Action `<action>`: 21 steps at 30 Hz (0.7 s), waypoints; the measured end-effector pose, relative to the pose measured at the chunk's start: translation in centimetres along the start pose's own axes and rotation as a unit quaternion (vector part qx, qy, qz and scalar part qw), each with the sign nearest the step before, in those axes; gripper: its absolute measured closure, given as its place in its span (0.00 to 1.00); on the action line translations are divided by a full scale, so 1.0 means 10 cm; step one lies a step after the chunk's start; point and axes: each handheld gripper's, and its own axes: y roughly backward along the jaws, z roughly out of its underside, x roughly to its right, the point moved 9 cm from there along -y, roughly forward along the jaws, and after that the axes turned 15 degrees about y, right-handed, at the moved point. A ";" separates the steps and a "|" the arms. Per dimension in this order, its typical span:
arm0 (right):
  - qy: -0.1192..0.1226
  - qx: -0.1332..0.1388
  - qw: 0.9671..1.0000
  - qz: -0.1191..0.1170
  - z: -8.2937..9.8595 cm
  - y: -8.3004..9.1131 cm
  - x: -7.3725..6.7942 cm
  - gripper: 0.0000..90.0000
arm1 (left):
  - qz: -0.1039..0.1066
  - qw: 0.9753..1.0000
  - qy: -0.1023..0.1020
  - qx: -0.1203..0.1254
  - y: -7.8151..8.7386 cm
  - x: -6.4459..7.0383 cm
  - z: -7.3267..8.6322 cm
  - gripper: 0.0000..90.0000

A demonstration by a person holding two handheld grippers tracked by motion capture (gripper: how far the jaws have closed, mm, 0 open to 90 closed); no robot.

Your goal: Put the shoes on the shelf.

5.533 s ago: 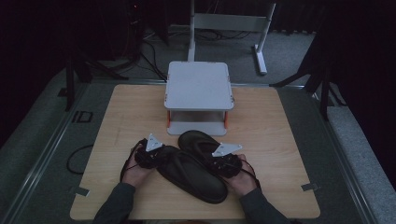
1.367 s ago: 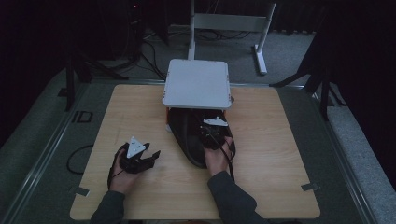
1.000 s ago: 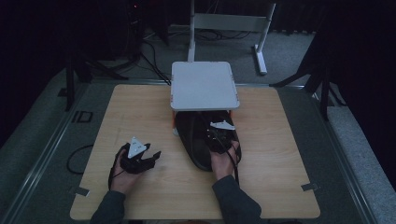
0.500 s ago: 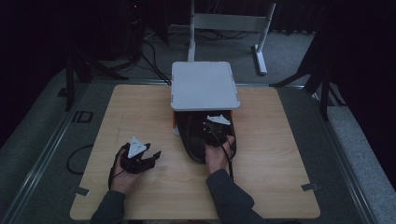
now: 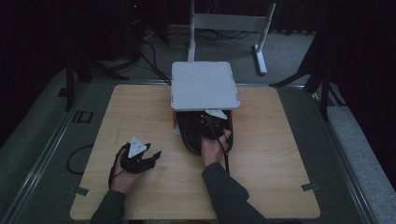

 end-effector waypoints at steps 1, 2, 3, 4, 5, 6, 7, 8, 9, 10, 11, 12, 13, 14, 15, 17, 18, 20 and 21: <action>-0.002 0.002 1.000 0.004 -0.01 -0.01 0.00 0.83 | 0.000 1.000 0.000 0.000 0.00 0.00 0.00 0.50; -0.001 0.002 1.000 0.006 -0.03 -0.02 0.00 0.83 | 0.000 1.000 0.000 0.000 0.00 0.00 0.00 0.50; -0.004 0.006 1.000 0.008 -0.04 -0.03 -0.01 0.83 | 0.000 1.000 0.000 0.000 0.00 0.00 0.00 0.50; -0.006 0.008 1.000 0.009 -0.06 -0.04 -0.01 0.83 | -0.001 1.000 0.000 0.001 0.00 0.00 0.00 0.50; -0.008 0.012 1.000 0.011 -0.07 -0.05 -0.01 0.83 | -0.001 1.000 0.001 0.001 0.01 0.00 0.00 0.50; -0.011 0.015 1.000 0.012 -0.09 -0.06 -0.01 0.83 | 0.000 1.000 0.001 0.002 0.01 0.00 -0.01 0.50; -0.013 0.015 1.000 0.013 -0.11 -0.07 -0.01 0.83 | 0.000 1.000 0.002 0.003 0.01 0.00 -0.01 0.50; -0.015 0.016 1.000 0.013 -0.12 -0.08 -0.02 0.83 | 0.000 1.000 0.001 0.003 0.01 -0.01 -0.01 0.50; -0.013 0.018 1.000 0.016 -0.14 -0.09 -0.02 0.83 | 0.000 1.000 0.001 0.003 0.01 -0.01 -0.01 0.50; -0.015 0.019 1.000 0.017 -0.15 -0.10 -0.02 0.83 | 0.000 1.000 0.001 0.003 0.01 -0.01 -0.01 0.50; -0.015 0.019 1.000 0.017 -0.15 -0.10 -0.02 0.83 | 0.000 1.000 0.001 0.003 0.01 -0.01 -0.01 0.50; -0.016 0.021 0.999 0.018 -0.16 -0.10 -0.02 0.83 | 0.000 1.000 0.001 0.003 0.01 -0.01 -0.01 0.50; -0.018 0.027 0.999 0.020 -0.18 -0.11 -0.01 0.83 | 0.000 1.000 0.001 0.003 0.01 -0.01 -0.01 0.50; -0.019 0.030 0.999 0.021 -0.19 -0.11 -0.01 0.83 | 0.000 1.000 0.001 0.003 0.01 -0.01 -0.01 0.50; -0.020 0.030 0.999 0.022 -0.19 -0.11 -0.01 0.83 | 0.000 1.000 0.001 0.003 0.02 -0.01 -0.01 0.50; -0.022 0.033 0.999 0.024 -0.20 -0.13 -0.02 0.83 | 0.000 1.000 0.001 0.004 0.02 0.00 -0.01 0.50; -0.021 0.034 0.999 0.026 -0.21 -0.14 -0.02 0.83 | -0.001 1.000 0.000 0.004 0.03 -0.01 -0.01 0.50; -0.022 0.037 0.999 0.028 -0.22 -0.17 -0.02 0.83 | -0.001 1.000 0.001 0.004 0.03 -0.01 -0.01 0.50; -0.022 0.037 0.999 0.028 -0.22 -0.17 -0.02 0.83 | -0.001 1.000 0.001 0.004 0.03 -0.01 -0.01 0.50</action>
